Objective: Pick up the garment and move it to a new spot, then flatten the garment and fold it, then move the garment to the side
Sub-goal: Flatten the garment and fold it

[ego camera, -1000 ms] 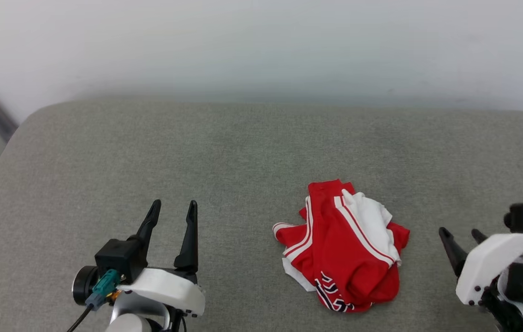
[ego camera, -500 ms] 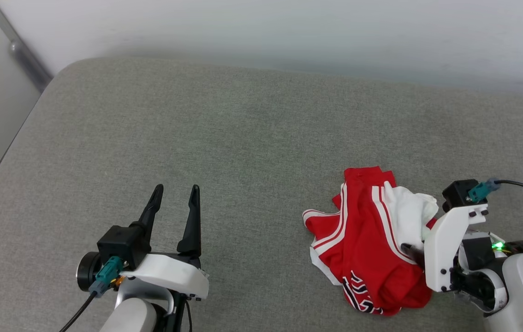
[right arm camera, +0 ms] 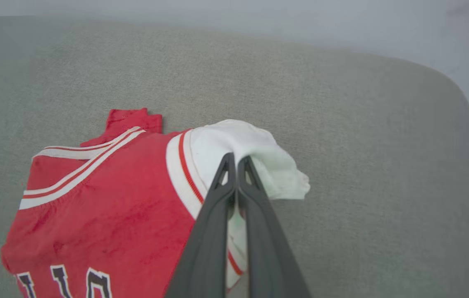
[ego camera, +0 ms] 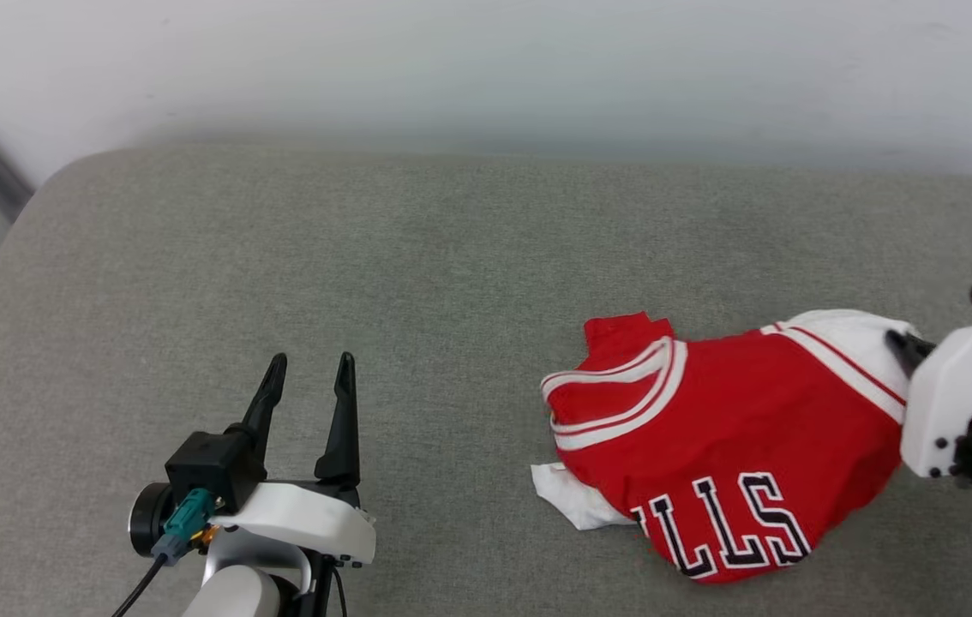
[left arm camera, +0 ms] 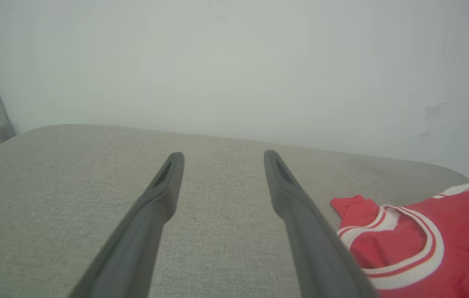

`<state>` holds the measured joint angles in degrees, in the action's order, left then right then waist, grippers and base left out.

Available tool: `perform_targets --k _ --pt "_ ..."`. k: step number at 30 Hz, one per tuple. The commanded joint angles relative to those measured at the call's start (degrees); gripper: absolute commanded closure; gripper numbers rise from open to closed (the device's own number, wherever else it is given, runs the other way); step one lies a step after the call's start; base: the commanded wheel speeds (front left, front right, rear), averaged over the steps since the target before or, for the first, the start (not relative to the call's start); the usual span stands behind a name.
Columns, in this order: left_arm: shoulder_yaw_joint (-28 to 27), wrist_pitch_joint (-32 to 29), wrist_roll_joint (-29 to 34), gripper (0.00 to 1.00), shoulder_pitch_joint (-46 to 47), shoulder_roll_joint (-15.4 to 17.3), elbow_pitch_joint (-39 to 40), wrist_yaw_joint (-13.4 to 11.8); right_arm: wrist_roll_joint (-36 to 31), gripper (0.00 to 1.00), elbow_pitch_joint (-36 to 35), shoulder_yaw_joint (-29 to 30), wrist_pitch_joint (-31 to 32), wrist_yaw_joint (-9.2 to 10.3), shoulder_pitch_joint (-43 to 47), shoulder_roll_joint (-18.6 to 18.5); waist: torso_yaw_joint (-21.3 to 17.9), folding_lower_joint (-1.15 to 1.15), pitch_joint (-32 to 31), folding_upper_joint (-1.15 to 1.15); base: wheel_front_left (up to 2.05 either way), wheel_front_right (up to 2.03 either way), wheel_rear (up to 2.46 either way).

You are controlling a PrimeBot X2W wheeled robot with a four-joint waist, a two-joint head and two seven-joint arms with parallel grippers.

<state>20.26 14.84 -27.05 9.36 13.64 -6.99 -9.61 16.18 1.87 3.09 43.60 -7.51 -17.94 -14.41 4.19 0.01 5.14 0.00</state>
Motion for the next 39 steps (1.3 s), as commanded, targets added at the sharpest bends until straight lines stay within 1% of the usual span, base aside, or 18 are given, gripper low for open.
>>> perform_targets --k 1,3,5,7,8,10,11,12,13,14,16,19,23,27,30,33,36,39 --pt "-0.12 0.26 -0.2 0.0 -0.8 0.14 0.21 -0.22 -1.3 1.0 -0.66 2.88 -1.05 0.04 2.62 0.46 -1.07 -0.01 -0.33 0.0 0.0 0.0 0.0" --pt "-0.19 0.2 -0.36 0.0 -0.96 0.29 0.28 -0.39 -2.93 1.0 -0.76 6.59 -2.28 0.04 5.14 1.36 -1.74 -0.01 -0.46 0.0 0.0 0.0 0.0" --pt "-0.23 0.12 -0.37 0.0 -1.32 0.42 0.33 -0.47 -3.25 1.0 0.38 10.08 -3.43 0.04 7.87 3.24 -2.43 -0.01 -0.59 0.0 0.0 0.0 0.0" --pt "-0.13 -0.11 -0.57 0.0 -1.65 0.42 0.31 -0.59 -4.2 1.0 2.26 13.22 -5.18 0.04 10.45 4.53 -2.8 -0.01 -0.64 0.0 0.0 0.0 0.0" --pt "-0.05 -0.2 -0.63 0.0 -1.72 0.42 0.29 -0.62 -4.17 1.0 3.94 15.1 -6.07 0.04 11.62 5.85 -2.95 -0.01 -0.65 0.0 0.0 0.0 0.0" --pt "0.05 -0.4 -0.8 0.0 -1.79 0.47 0.17 -0.55 -5.64 1.0 7.01 17.41 -8.53 0.03 13.28 6.95 -3.13 -0.01 -0.67 0.0 0.0 0.0 0.0" --pt "0.08 -0.38 -0.87 0.0 -1.81 0.5 0.15 -0.6 -5.17 0.61 8.93 18.33 -10.26 0.03 13.5 7.82 -3.21 -0.01 -0.65 0.0 0.0 0.0 0.0" --pt "0.08 -0.38 -0.87 0.0 -1.81 0.5 0.15 -0.6 -5.17 0.61 8.93 18.33 -10.26 0.03 13.5 7.82 -3.21 -0.01 -0.65 0.0 0.0 0.0 0.0" --pt "0.06 -0.46 -0.87 0.0 -1.89 0.58 0.11 -0.65 -5.43 0.51 10.87 18.91 -12.16 0.03 13.83 8.29 -3.28 -0.01 -0.72 0.0 0.0 0.0 0.0" --pt "0.08 -0.64 -0.87 0.0 -2.08 0.65 0.04 -0.76 -5.62 0.0 12.36 19.11 -13.65 0.03 14.12 8.66 -3.32 -0.01 -0.85 0.0 0.0 0.0 0.0" --pt "0.02 -0.82 -1.03 0.0 -2.29 0.83 0.06 -0.89 -5.23 0.0 14.71 19.27 -16.8 0.03 13.76 9.19 -3.4 -0.01 -0.97 0.0 0.0 0.0 0.0" --pt "-0.07 -1.01 -1.23 0.0 -2.83 1.03 0.19 -1.11 -4.73 0.0 15.6 18.77 -22.96 0.03 12.61 9.48 -3.33 -0.01 -1.23 0.0 0.0 0.0 0.0" --pt "-0.22 -1.22 -1.41 0.0 -3.53 1.37 0.33 -1.57 -4.54 0.0 13.37 17.1 -32.01 0.03 11.97 8.83 -3.25 -0.01 -2.07 0.0 0.0 0.0 0.0" --pt "-0.22 -1.69 -1.73 0.0 -4.9 1.64 0.17 -2.04 -4.47 0.0 10.06 13.49 -39.16 0.03 12.95 8.26 -3.17 -0.01 -3.78 0.0 0.0 0.0 0.0" --pt "-0.16 -2.26 -1.79 0.0 -6.0 2.05 0.17 -2.5 -4.59 0.0 6.67 10.43 -42.29 0.03 14.44 8.74 -3.17 -0.01 -5.29 0.0 0.0 0.0 0.0" --pt "-0.1 -3.04 -1.8 0.0 -6.81 2.53 0.47 -2.97 -4.44 0.0 2.8 7.36 -44.15 0.03 15.84 9.18 -3.2 -0.01 -6.0 0.0 0.0 0.0 0.0" --pt "-0.11 -3.54 -1.98 0.0 -7.39 2.91 0.74 -3.28 -4.42 0.0 -0.87 4.52 -45.24 0.03 17.7 9.62 -3.22 -0.01 -6.55 0.0 0.0 0.0 0.0" --pt "-0.04 -4.13 -1.95 0.0 -7.89 3.29 0.94 -3.59 -4.98 0.0 -3.86 2.46 -44.98 0.03 19.92 10.09 -3.38 -0.01 -6.95 0.0 0.0 0.0 0.0"
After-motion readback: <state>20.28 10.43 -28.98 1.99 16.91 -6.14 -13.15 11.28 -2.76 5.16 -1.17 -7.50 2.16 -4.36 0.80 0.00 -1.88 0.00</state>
